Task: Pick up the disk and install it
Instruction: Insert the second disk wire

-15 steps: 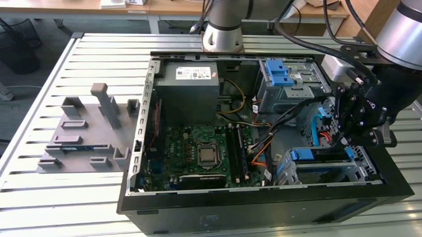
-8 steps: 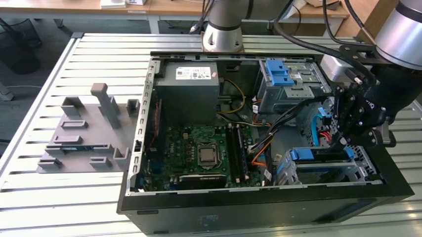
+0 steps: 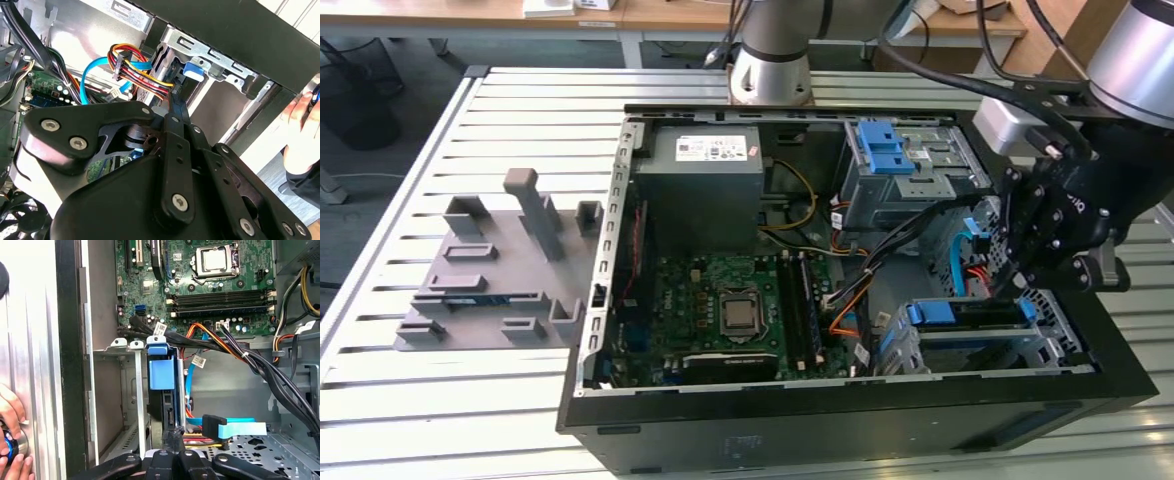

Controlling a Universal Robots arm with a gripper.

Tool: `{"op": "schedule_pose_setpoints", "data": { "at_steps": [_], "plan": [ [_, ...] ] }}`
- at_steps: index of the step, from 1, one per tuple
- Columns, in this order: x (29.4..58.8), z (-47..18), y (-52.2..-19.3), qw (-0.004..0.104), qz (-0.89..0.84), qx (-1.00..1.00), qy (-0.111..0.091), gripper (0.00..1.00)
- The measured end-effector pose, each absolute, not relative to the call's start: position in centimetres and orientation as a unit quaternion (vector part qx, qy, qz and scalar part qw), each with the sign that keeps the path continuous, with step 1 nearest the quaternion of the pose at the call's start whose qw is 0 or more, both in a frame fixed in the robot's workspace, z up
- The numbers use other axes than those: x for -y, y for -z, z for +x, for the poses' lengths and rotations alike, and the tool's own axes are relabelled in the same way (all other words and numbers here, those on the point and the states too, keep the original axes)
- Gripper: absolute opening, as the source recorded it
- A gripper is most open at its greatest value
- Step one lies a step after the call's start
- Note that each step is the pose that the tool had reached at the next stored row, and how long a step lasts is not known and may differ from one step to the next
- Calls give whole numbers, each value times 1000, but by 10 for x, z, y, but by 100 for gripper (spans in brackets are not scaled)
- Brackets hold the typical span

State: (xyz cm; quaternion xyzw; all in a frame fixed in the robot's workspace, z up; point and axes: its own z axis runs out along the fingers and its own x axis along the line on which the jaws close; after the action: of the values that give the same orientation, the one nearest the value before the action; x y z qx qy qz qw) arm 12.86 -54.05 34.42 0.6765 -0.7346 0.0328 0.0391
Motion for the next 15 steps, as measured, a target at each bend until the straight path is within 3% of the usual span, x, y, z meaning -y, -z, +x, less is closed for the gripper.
{"op": "schedule_pose_setpoints", "data": {
  "at_steps": [15],
  "plan": [
    [540,129,-365,39,677,735,-33,11]
  ]
}}
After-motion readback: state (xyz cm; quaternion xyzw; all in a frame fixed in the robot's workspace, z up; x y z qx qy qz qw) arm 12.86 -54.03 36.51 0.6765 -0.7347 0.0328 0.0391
